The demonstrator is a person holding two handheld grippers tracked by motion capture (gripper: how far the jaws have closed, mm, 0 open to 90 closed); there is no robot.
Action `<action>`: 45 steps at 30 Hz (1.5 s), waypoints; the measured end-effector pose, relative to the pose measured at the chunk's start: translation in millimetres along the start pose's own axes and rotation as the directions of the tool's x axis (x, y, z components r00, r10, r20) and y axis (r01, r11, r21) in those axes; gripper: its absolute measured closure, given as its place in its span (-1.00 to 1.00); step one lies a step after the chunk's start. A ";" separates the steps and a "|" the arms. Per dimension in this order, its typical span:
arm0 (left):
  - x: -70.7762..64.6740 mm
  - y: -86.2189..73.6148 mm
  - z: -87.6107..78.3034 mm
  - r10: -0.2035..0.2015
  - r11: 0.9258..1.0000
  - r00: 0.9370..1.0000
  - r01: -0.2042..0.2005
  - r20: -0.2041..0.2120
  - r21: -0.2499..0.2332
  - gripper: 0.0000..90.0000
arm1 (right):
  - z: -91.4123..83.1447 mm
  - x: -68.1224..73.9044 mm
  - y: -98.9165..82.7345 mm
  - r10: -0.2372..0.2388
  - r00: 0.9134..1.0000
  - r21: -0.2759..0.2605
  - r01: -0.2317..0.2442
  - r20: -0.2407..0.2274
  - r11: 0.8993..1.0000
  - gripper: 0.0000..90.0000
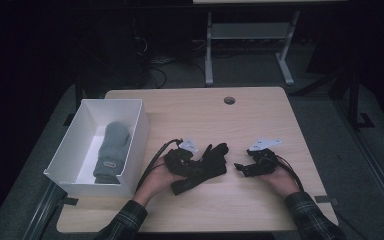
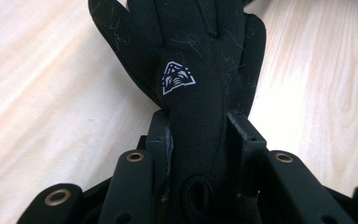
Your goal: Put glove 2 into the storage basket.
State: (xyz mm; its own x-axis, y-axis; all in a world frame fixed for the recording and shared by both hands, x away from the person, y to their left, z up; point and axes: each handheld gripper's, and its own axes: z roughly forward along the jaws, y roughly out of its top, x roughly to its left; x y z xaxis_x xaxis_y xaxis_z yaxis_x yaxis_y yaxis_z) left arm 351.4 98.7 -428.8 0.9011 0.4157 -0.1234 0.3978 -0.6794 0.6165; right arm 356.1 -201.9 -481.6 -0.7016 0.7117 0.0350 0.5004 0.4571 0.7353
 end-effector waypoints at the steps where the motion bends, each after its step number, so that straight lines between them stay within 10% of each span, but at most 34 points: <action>1: -0.5 3.0 -5.1 -0.008 1.000 1.000 0.008 -0.006 -0.008 0.45 | 0.0 0.0 0.0 0.000 1.000 0.001 0.000 -0.001 1.000 -0.51; 13: 16.1 36.8 -95.9 -0.103 0.993 0.987 0.094 -0.120 -0.076 0.45 | 0.4 0.5 0.3 0.006 1.000 0.002 -0.006 -0.004 1.000 -0.55; 27: 43.1 26.7 -172.5 -0.194 0.977 0.959 0.168 -0.208 -0.134 0.45 | 0.7 0.4 0.5 0.005 1.000 0.003 -0.005 -0.004 1.000 -0.55; 38: 68.8 -11.1 -219.8 -0.316 0.941 0.909 0.263 -0.273 -0.215 0.45 | 0.9 0.7 0.8 0.011 1.000 0.005 -0.011 -0.003 1.000 -0.55; 45: 84.4 -41.7 -239.8 -0.398 0.913 0.851 0.331 -0.342 -0.239 0.45 | 1.2 0.7 1.0 0.011 1.000 0.003 -0.011 -0.001 1.000 -0.55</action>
State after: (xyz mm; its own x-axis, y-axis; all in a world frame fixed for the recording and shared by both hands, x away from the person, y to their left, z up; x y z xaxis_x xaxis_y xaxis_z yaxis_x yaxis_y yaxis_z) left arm 369.6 307.2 -278.5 0.5499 0.8310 -0.0844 0.6201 -0.3384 0.7078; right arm 356.7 -200.3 -481.6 -0.6965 0.7163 0.0437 0.5098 0.4510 0.7326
